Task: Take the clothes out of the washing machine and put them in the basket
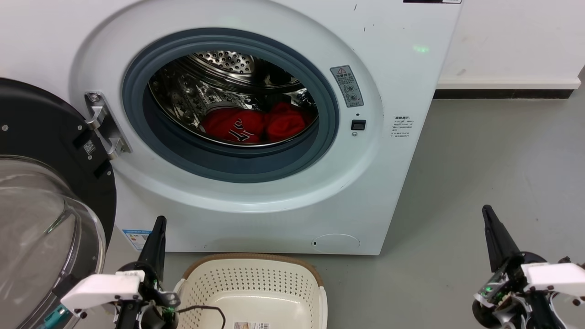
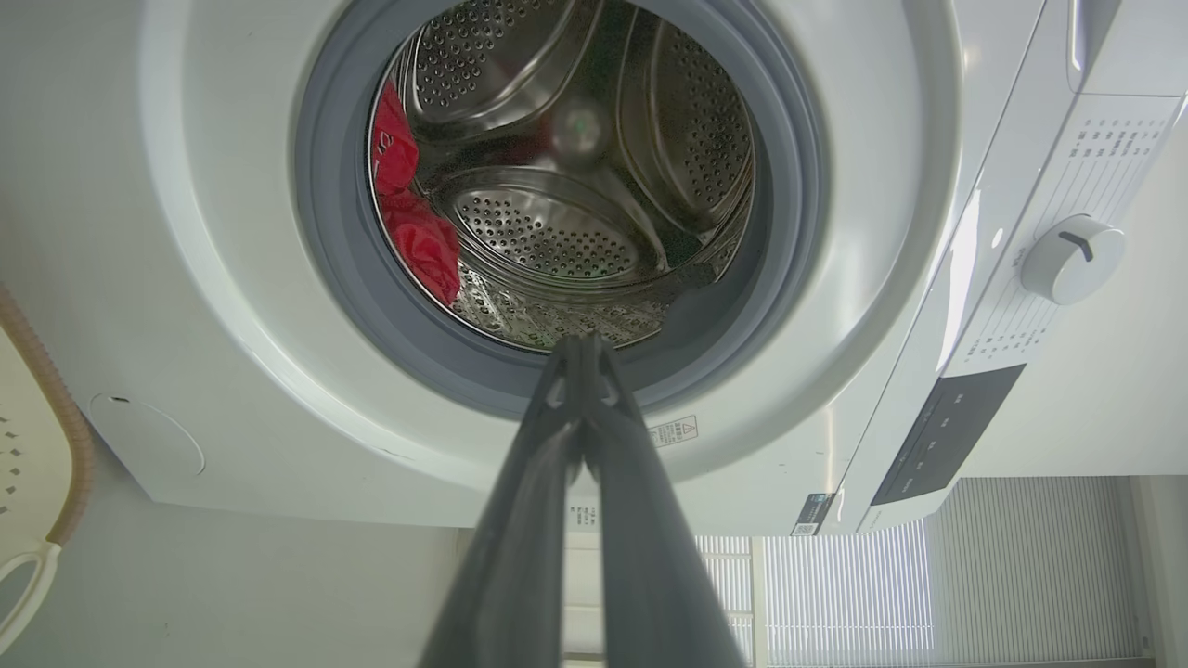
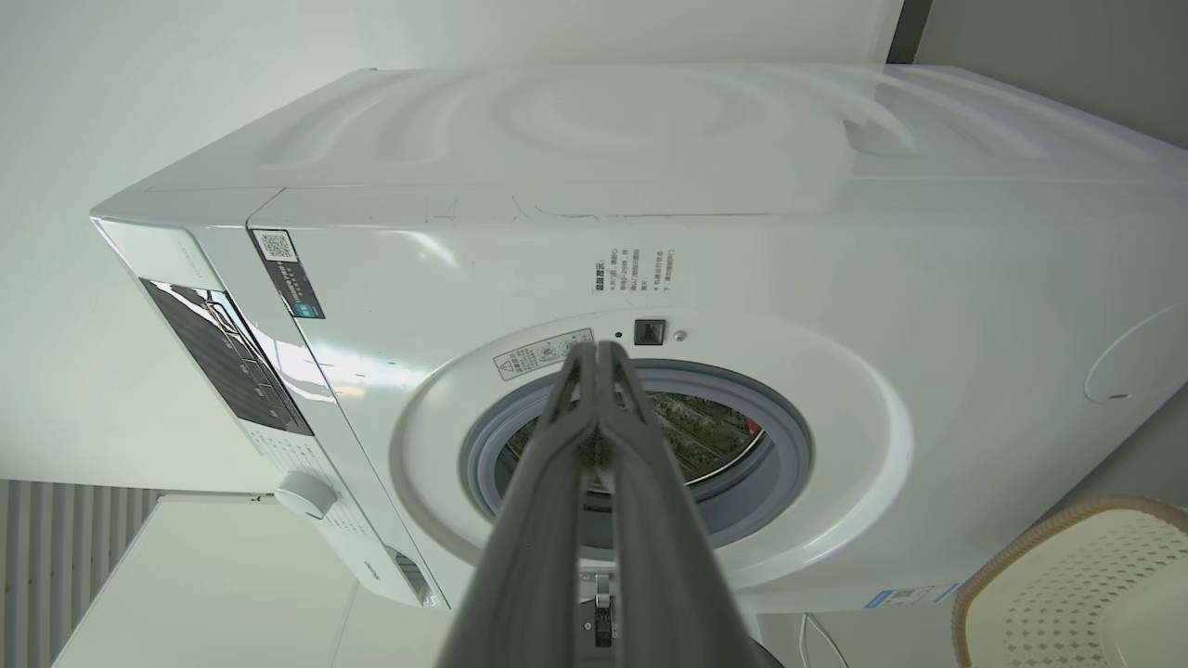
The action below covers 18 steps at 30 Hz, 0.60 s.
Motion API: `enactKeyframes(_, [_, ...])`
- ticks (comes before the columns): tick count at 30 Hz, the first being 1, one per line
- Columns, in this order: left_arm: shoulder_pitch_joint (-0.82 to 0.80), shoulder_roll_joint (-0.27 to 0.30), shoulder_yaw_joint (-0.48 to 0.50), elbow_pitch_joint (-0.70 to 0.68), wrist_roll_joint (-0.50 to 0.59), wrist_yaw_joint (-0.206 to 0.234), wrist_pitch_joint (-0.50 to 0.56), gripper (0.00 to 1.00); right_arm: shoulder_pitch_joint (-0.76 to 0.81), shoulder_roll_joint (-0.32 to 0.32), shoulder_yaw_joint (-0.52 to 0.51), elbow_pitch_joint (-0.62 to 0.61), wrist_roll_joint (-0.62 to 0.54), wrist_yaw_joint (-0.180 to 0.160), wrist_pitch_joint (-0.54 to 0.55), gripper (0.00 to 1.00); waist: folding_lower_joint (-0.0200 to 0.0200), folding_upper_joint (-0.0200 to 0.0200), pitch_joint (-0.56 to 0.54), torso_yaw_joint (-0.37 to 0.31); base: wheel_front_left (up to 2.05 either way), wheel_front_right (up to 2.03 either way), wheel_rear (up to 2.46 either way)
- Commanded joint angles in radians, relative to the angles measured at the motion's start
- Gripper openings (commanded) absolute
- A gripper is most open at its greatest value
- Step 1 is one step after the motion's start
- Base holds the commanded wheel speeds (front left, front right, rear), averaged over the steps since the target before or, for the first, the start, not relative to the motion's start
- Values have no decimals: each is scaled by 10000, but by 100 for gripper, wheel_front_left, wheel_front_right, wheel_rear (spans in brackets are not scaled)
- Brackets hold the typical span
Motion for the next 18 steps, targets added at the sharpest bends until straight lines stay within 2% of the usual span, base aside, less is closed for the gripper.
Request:
enactKeyframes(1, [0, 0, 0, -1, 1, 0, -2, 100, 0, 0, 0, -1, 0, 0, -2, 100, 0, -1, 0, 0, 0, 0, 0])
enactKeyframes(13, [376, -20, -15, 91, 322, 10, -452, 100, 330, 26, 126, 104, -196, -2, -449, 100, 0, -1, 19, -14, 0, 0, 0])
enactKeyframes(18, [432, -19, 94, 70, 627, 8, -692, 100, 320, 21, -58, 227, -816, -2, -688, 100, 0, -1, 27, -26, 0, 0, 0])
